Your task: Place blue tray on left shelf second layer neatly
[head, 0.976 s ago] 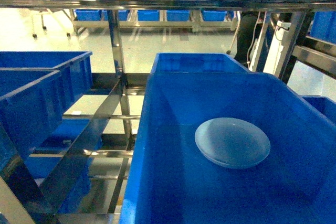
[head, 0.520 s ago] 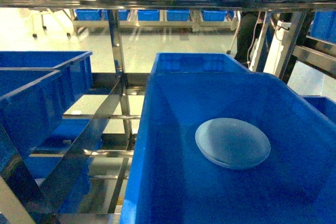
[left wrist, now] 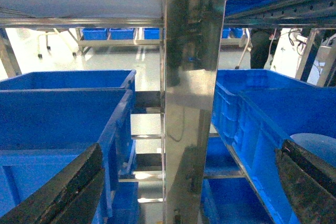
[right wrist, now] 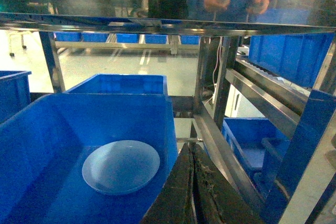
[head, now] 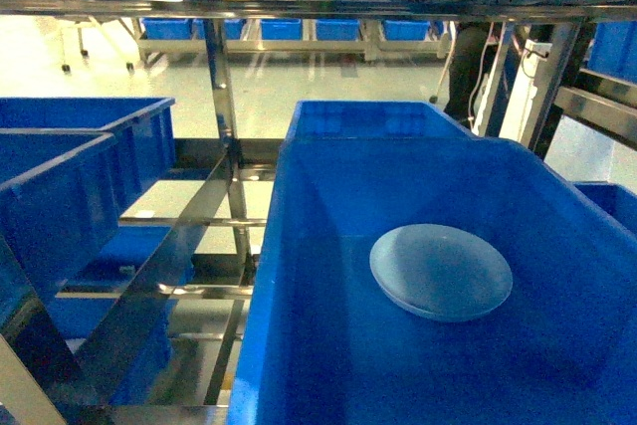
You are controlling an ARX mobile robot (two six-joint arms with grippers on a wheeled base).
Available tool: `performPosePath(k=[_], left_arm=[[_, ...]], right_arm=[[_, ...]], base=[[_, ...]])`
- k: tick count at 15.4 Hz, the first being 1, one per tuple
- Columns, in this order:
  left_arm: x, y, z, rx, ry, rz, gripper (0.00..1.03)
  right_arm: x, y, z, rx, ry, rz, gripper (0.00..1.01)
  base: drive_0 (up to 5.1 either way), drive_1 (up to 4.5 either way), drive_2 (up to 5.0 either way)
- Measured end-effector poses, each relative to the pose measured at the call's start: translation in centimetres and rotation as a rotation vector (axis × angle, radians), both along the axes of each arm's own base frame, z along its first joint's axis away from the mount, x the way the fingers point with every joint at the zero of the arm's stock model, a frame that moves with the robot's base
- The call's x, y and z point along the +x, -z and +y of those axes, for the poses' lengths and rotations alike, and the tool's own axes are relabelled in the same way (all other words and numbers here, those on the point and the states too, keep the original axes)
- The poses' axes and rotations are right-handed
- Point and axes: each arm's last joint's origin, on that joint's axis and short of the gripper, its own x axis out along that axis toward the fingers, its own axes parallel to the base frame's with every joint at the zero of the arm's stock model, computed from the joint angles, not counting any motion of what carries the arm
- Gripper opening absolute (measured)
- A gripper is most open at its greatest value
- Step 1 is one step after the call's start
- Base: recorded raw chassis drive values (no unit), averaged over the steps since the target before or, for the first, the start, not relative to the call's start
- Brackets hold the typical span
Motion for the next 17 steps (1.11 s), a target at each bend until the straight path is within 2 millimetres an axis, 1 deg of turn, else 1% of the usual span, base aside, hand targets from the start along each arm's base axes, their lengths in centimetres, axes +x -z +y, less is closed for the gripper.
performPosePath(k=[4, 5, 6, 7, 8, 14, 15, 16, 17], left_arm=[[0.0, 0.0, 0.0, 0.0, 0.0, 0.0, 0.98], [0.0, 0.0, 0.0, 0.0, 0.0, 0.0, 0.98], [0.0, 0.0, 0.0, 0.0, -0.002, 0.0, 0.98], [0.0, 0.0, 0.0, 0.0, 0.0, 0.0, 0.98], [0.0, 0.0, 0.0, 0.0, 0.0, -0.001, 0.98], [0.0, 0.0, 0.0, 0.0, 0.0, -0.001, 0.98], [0.0, 0.0, 0.0, 0.0, 0.0, 0.0, 0.98], [0.0, 0.0, 0.0, 0.0, 0.0, -0.001, 0.98], [0.0, 0.0, 0.0, 0.0, 0.0, -0.001, 0.98]], right_arm=[[-0.5, 0.1, 0.0, 0.002, 0.0, 0.002, 0.02], [-1.0, 0.6, 0.0, 0.002, 0.0, 0.047, 0.02], [-1.4, 0.6, 0.0, 0.002, 0.0, 0.035, 0.02], [-1.6, 0.1, 0.0, 0.002, -0.001, -0.014, 0.02], [-1.5, 0.5, 0.0, 0.002, 0.001, 0.019, 0.02], [-1.5, 0.4, 0.0, 0.003, 0.0, 0.012, 0.02], [-1.5, 0.4, 0.0, 0.002, 0.0, 0.012, 0.07], [-1.6, 0.4, 0.0, 0.002, 0.0, 0.012, 0.2], [-1.6, 0.4, 0.0, 0.002, 0.0, 0.012, 0.27]], base=[[0.0, 0.0, 0.0], [0.0, 0.0, 0.0], [0.0, 0.0, 0.0], [0.0, 0.0, 0.0], [0.0, 0.0, 0.0], [0.0, 0.0, 0.0], [0.0, 0.0, 0.0], [0.0, 0.0, 0.0], [0.0, 0.0, 0.0]])
